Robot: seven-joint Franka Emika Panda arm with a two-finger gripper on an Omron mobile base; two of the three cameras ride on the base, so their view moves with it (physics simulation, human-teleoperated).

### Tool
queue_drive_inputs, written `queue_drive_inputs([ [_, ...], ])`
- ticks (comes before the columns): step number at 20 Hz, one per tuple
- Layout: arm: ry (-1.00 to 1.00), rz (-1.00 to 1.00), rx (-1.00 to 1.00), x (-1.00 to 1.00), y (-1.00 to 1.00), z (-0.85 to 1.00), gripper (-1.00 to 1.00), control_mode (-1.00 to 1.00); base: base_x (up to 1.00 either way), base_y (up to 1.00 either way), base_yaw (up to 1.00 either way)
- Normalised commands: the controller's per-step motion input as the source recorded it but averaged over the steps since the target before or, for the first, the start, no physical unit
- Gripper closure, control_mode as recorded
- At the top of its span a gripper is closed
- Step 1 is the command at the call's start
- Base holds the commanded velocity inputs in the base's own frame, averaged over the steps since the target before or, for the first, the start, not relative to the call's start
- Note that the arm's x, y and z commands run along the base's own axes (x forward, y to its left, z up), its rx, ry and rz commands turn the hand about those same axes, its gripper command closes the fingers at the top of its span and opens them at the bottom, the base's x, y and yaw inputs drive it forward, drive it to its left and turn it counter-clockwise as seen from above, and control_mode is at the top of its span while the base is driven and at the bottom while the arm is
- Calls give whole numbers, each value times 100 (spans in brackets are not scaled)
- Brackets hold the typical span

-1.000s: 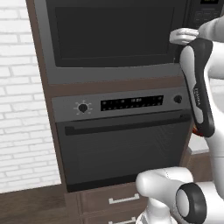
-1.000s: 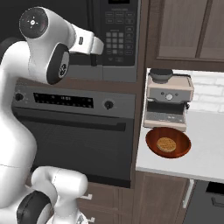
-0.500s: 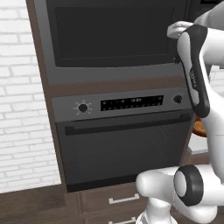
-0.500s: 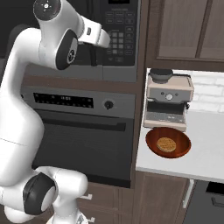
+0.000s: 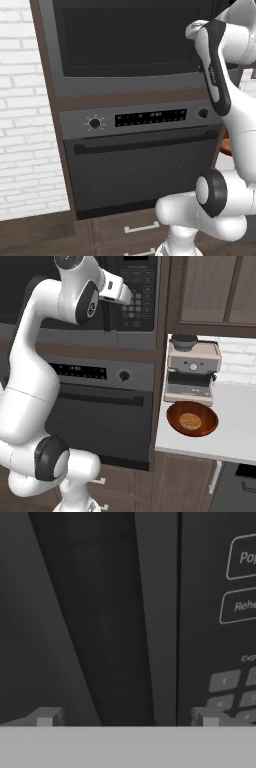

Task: Open the microwave, place the bowl with waffle inside the microwave, then close the microwave door and turn it on.

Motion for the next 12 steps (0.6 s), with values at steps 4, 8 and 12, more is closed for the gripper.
queue_drive_inputs([
  [4, 0, 0, -1, 42, -19, -4, -100, -100, 0, 0, 0],
  [8, 0, 0, 0, 34, -9, -13, -100, -100, 0, 0, 0],
  [12, -17, 0, 0, 18, 0, -13, -100, -100, 0, 0, 0],
])
